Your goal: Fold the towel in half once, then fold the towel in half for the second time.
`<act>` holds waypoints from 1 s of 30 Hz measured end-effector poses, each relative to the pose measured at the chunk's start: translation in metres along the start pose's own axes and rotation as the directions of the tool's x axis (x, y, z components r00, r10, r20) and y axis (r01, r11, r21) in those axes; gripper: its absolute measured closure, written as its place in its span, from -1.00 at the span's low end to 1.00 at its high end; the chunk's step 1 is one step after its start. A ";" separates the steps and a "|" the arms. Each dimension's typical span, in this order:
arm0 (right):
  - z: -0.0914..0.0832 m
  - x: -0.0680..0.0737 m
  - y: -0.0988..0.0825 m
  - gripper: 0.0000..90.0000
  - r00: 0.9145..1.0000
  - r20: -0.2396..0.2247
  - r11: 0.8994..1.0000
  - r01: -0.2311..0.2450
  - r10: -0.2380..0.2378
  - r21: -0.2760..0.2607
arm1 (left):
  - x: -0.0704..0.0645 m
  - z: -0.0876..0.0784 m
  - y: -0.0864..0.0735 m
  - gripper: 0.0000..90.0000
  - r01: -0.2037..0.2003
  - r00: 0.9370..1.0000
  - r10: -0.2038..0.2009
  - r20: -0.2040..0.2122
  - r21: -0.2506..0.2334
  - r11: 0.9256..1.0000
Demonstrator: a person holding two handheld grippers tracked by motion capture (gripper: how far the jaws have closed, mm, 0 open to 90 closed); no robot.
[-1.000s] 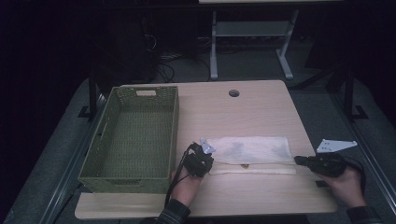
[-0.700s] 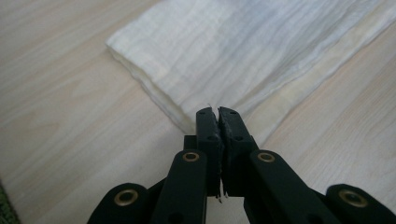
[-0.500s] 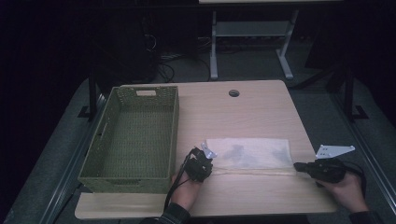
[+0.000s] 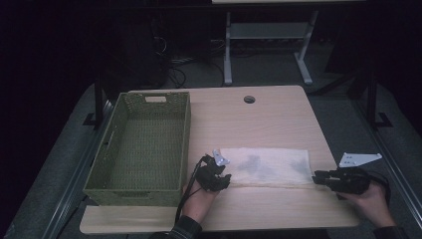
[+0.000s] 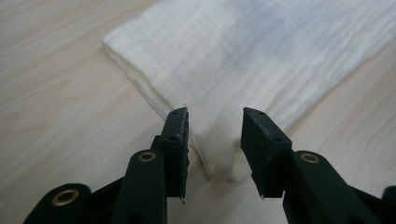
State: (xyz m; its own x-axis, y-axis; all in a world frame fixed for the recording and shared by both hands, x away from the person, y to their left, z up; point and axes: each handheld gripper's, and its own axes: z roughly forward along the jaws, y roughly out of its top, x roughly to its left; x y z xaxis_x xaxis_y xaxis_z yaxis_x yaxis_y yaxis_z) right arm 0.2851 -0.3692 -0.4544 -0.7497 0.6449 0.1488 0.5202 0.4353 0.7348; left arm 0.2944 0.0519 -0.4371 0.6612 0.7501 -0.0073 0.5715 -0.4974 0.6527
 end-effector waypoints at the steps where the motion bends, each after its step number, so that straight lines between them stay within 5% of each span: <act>1: 0.000 0.000 0.000 0.53 1.000 0.000 1.000 0.000 0.000 0.000 | 0.000 0.000 0.000 0.31 0.000 1.000 0.000 0.000 0.000 1.000; 14: 0.018 -0.014 0.028 0.49 0.998 0.069 0.999 0.013 -0.010 -0.036 | 0.021 0.014 0.027 0.22 -0.022 0.999 0.020 -0.043 -0.045 0.999; 30: 0.046 -0.060 0.052 0.51 0.991 0.121 0.998 -0.046 0.052 -0.051 | 0.045 0.041 0.051 0.21 0.021 0.995 -0.026 -0.094 -0.059 0.998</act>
State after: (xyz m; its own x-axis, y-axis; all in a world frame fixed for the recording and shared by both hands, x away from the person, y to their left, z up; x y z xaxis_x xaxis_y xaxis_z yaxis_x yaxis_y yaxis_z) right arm 0.3759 -0.3563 -0.4549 -0.6663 0.7382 0.1056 0.5331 0.3725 0.7596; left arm 0.3736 0.0423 -0.4349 0.5976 0.8005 0.0468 0.5556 -0.4554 0.6957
